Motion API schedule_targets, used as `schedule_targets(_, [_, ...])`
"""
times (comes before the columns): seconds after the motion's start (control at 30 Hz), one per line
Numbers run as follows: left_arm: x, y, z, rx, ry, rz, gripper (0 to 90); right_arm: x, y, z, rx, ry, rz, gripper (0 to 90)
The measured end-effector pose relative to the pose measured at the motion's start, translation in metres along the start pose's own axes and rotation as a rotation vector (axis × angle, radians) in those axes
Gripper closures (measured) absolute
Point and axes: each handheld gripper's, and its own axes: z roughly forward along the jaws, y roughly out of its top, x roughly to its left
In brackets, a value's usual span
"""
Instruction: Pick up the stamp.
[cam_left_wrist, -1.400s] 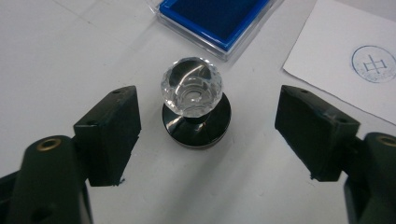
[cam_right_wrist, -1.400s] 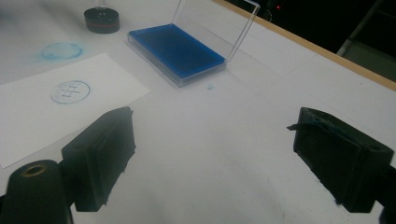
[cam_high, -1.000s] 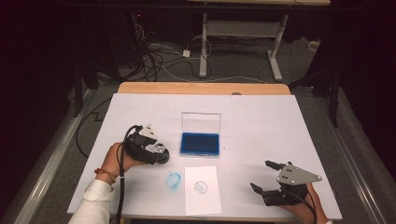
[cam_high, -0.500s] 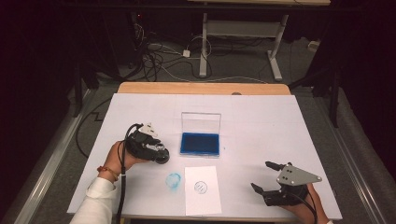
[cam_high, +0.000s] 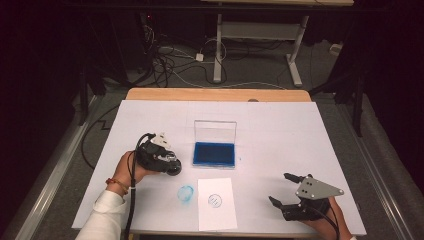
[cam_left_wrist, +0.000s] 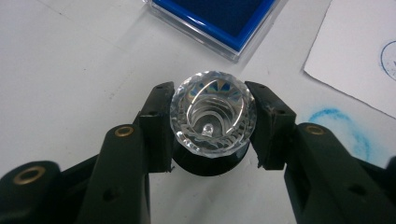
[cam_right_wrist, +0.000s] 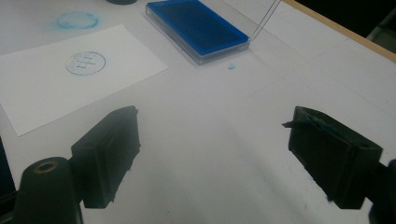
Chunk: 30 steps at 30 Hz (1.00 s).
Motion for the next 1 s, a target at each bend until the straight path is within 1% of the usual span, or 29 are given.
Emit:
schedule_targets(0.2, [0.000,0.000,0.000,-0.014,-0.003,-0.006,54.2,0.000,0.000,0.001,0.008,-0.003,-0.009,16.2])
schedule_targets(0.23, [0.000,-0.001,0.000,-0.020,0.002,-0.009,54.2,0.000,0.000,0.001,0.009,-0.003,-0.012,16.2])
schedule_targets(0.3, [0.001,-0.001,-0.002,-0.039,-0.004,-0.015,54.2,0.000,0.000,0.001,0.009,-0.004,-0.011,16.2])
schedule_targets(0.37, [0.000,-0.002,-0.004,-0.049,0.013,-0.019,54.2,0.000,0.000,0.001,0.008,-0.005,-0.009,16.2])
schedule_targets(0.4, [0.000,-0.004,-0.006,-0.069,0.008,-0.027,54.3,0.000,0.000,0.001,0.008,-0.005,-0.010,16.2])
schedule_targets(0.43, [0.000,-0.004,-0.006,-0.069,0.008,-0.027,54.3,0.000,0.000,0.001,0.008,-0.005,-0.010,16.2])
schedule_targets(0.5, [-0.001,-0.005,-0.008,-0.079,0.024,-0.029,54.2,0.000,0.001,0.001,0.009,-0.006,-0.012,16.3])
schedule_targets(0.57, [-0.001,-0.007,-0.010,-0.098,0.004,-0.035,54.3,-0.001,0.001,0.002,0.007,-0.003,-0.009,16.2])
schedule_targets(0.6, [-0.001,-0.007,-0.010,-0.106,0.010,-0.036,54.3,-0.001,0.002,0.002,0.007,-0.006,-0.009,16.2])
schedule_targets(0.67, [-0.002,-0.008,-0.010,-0.105,0.008,-0.029,54.3,-0.003,0.002,0.004,0.003,-0.007,-0.002,16.2])
schedule_targets(0.7, [-0.002,-0.008,-0.011,-0.111,0.010,-0.029,54.3,-0.003,0.002,0.004,0.007,-0.007,-0.003,16.2])
schedule_targets(0.73, [-0.003,-0.009,-0.011,-0.106,0.008,-0.028,54.3,-0.003,0.002,0.005,0.011,-0.008,-0.003,16.2])
schedule_targets(0.8, [-0.003,-0.009,-0.012,-0.102,0.017,-0.024,54.3,-0.003,0.002,0.006,0.013,-0.006,-0.006,16.2])
schedule_targets(1.0, [-0.006,-0.013,-0.018,-0.128,0.033,-0.027,54.3,-0.003,0.001,0.006,0.012,-0.004,-0.005,16.2])
